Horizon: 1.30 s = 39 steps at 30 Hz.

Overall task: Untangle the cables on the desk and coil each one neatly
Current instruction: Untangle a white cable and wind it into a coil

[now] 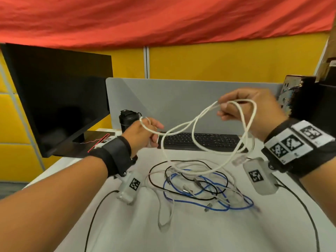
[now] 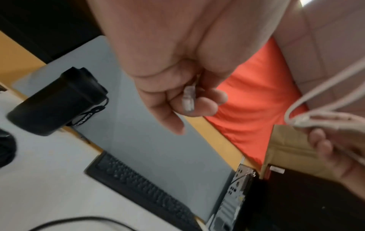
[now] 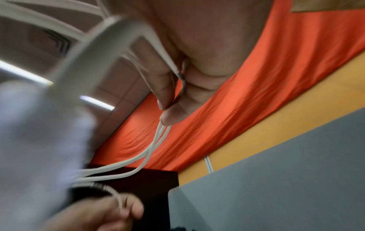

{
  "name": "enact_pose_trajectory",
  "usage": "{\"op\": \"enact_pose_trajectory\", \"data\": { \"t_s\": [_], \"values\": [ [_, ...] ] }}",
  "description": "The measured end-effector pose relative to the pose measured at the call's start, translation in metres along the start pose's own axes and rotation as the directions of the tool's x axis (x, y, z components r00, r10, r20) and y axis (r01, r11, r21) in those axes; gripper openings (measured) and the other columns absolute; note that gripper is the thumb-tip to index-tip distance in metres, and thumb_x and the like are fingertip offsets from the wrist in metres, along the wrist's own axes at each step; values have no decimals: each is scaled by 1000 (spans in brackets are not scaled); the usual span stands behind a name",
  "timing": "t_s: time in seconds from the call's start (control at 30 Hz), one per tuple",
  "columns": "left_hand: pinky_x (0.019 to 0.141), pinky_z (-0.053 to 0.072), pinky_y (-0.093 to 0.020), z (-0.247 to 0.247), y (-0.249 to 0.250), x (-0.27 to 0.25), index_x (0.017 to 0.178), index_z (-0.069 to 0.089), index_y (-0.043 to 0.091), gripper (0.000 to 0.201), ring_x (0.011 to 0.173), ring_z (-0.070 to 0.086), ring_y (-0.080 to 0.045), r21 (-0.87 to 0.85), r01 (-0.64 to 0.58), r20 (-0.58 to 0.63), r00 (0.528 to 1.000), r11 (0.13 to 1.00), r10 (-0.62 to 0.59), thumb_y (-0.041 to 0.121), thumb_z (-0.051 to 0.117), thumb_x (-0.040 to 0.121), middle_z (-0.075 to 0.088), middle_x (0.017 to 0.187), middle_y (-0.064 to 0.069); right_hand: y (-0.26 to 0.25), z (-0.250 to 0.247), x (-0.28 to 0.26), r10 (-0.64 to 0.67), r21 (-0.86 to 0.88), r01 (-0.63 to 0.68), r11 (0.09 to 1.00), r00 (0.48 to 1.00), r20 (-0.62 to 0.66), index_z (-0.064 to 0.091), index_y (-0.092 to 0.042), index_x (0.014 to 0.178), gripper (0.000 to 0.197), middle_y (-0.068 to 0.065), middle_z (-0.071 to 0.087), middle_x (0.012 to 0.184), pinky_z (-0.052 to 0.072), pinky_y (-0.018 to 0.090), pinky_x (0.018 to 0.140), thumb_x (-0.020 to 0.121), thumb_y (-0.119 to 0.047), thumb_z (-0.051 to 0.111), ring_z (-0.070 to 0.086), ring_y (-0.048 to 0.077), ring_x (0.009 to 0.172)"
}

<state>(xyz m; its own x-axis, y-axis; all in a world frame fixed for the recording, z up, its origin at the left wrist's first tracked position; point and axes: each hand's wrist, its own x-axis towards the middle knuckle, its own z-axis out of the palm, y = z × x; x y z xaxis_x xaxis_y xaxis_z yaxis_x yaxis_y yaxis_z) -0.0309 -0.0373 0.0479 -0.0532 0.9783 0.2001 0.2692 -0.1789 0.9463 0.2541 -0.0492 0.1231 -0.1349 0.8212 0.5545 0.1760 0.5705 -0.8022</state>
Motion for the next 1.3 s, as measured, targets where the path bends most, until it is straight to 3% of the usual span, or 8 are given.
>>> {"op": "enact_pose_trajectory", "data": {
  "t_s": [0.33, 0.53, 0.67, 0.77, 0.83, 1.0, 1.13, 1.3],
  "values": [
    [54, 42, -30, -29, 55, -29, 92, 69, 18, 25, 55, 48, -12, 320, -193, 251, 961, 928, 113, 22, 44, 94, 55, 64, 3, -29, 17, -44, -50, -303, 190, 934, 908, 416, 73, -30, 97, 31, -2, 70, 78, 60, 33, 64, 80, -6, 78, 71, 16, 70],
    [62, 41, -24, -33, 92, -66, 97, 68, 18, 27, 58, 48, -2, 451, -278, 220, 955, 848, 197, 14, 42, 102, 57, 66, 17, -52, -4, -59, 224, -119, -232, 965, 506, 833, 66, -19, 123, 57, 11, 67, 122, 56, 41, 86, 80, 14, 47, 66, 35, 108],
    [55, 34, -27, -18, 115, -87, 102, 68, 9, 31, 57, 39, -12, 236, -171, 246, 963, 957, 112, 14, 38, 101, 46, 69, 1, -58, 17, -68, 226, -131, -191, 973, 658, 718, 64, -32, 122, 51, 1, 70, 119, 56, 41, 91, 73, -30, 76, 68, 22, 107],
    [52, 35, -27, -3, 127, -94, 97, 66, 11, 30, 57, 38, -14, 131, -137, 245, 964, 982, 102, 15, 37, 100, 44, 67, -2, -56, 49, -88, 351, -441, 66, 895, 505, 788, 48, -45, 133, 85, -17, 63, 125, 50, 29, 100, 56, -63, 78, 60, -3, 113],
    [49, 35, -26, -1, 132, -92, 96, 65, 12, 28, 55, 38, -14, 71, -94, 190, 979, 993, 79, 14, 37, 98, 45, 65, -2, -45, 69, -107, 331, -404, 59, 913, 471, 818, 47, -47, 132, 78, -18, 61, 123, 51, 19, 90, 64, -54, 82, 59, -3, 111],
    [48, 34, -24, -10, 128, -90, 95, 63, 13, 22, 51, 37, -14, -130, 16, 138, 990, 991, 2, 14, 42, 98, 46, 62, -1, -20, 93, -128, 110, -417, 293, 860, 692, 714, 53, -47, 118, 54, -15, 55, 114, 52, 26, 82, 71, -52, 79, 57, 2, 93],
    [47, 33, -23, -15, 126, -92, 95, 58, 13, 17, 50, 35, -13, -256, 72, 147, 988, 964, -35, 15, 42, 98, 45, 62, 0, -11, 104, -133, 126, -389, 294, 873, 635, 763, 62, -41, 116, 37, -18, 61, 108, 43, 12, 71, 81, -48, 72, 60, -2, 84],
    [46, 36, -21, -21, 129, -93, 95, 54, 14, 16, 51, 35, -11, -368, 112, 154, 986, 923, -58, 16, 39, 98, 44, 63, 0, -4, 122, -143, 153, -259, 14, 966, 774, 614, 43, -44, 132, 77, -19, 53, 114, 54, 21, 65, 68, -41, 86, 61, 1, 79]
  ]
}}
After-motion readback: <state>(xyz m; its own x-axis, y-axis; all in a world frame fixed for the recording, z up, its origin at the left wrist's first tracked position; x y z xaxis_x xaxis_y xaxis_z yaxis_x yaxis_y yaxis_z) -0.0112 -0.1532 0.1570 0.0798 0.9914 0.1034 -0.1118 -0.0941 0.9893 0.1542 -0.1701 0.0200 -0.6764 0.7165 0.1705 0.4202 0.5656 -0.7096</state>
